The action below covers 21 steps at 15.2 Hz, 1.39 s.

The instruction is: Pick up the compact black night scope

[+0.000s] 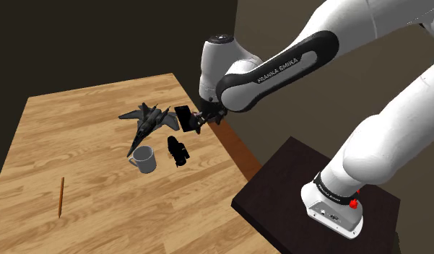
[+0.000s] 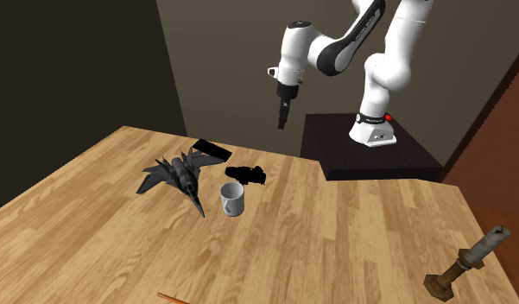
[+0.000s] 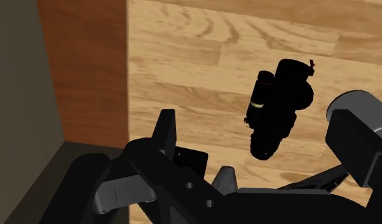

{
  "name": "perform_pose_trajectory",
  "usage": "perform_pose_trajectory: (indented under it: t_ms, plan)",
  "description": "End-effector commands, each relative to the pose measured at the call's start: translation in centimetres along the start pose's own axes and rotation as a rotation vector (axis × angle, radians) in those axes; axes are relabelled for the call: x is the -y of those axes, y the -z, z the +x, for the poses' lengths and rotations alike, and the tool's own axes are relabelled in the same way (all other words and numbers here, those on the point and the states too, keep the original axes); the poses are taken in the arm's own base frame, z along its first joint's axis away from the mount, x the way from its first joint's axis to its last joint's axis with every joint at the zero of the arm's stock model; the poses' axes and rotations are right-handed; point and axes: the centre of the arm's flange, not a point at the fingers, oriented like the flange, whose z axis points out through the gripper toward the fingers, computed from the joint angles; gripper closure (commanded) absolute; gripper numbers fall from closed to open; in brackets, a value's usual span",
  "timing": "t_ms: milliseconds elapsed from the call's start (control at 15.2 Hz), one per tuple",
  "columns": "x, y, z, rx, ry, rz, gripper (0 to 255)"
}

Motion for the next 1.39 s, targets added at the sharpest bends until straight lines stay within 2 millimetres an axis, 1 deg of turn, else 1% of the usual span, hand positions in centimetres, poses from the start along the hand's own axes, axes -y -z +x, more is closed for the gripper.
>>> perform_pose_trajectory:
  t_ms: [0,792,1320]
  plan:
    - [1.6,-2.0,0.9,-0.010,-0.014,-0.004,0]
    - [10.2,-13.5,6.8,-0.059,-0.085,-0.038,0]
    - [10.2,-17.5,6.4,-0.059,-0.085,-0.038,0]
